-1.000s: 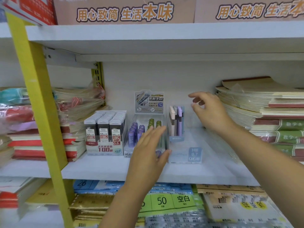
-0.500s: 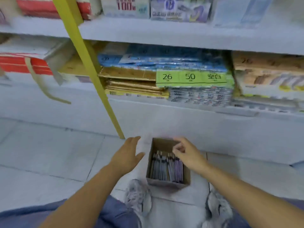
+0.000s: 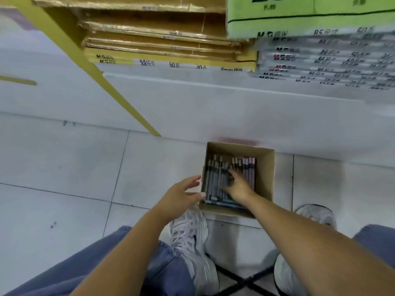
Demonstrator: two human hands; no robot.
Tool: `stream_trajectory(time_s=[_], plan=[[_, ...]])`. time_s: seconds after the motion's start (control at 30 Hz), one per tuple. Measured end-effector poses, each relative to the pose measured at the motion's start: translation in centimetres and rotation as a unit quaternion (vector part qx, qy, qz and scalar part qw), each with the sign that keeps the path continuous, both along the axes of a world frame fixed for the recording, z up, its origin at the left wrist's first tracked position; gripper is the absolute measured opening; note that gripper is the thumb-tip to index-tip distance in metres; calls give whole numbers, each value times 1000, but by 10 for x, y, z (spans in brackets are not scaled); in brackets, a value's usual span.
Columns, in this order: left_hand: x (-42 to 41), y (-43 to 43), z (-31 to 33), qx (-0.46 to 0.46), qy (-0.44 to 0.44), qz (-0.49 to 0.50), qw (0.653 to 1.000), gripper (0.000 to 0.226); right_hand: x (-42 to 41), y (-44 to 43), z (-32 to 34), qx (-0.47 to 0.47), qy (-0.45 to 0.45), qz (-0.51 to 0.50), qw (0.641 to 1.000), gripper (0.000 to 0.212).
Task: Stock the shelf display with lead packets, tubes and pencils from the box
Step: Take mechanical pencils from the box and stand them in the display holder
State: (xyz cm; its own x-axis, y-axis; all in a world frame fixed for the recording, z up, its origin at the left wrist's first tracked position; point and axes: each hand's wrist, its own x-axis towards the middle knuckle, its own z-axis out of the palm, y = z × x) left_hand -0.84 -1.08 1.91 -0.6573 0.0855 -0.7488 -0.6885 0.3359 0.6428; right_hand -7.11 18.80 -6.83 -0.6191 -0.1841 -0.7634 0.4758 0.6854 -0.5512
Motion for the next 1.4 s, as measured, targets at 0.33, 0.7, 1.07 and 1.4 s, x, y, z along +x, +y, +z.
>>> stream_trajectory(time_s=[0.33,0.7,1.07,1.4], plan=[[-2,1,-1,26,21,10,999,51,-3,-24,-11,-49,2,-66,997,53],[-2,-1,-4,32,13,22,999,53,-12,-39,-15,-104,-84,-120,984,40],[-3,0,1,23,17,3,1000,53,-7,-35,-14,-154,-120,-171,966,45],[-7,6,8,-32,52,-40,997,47,-11,-3,30,-219,-95,-248,939,17]])
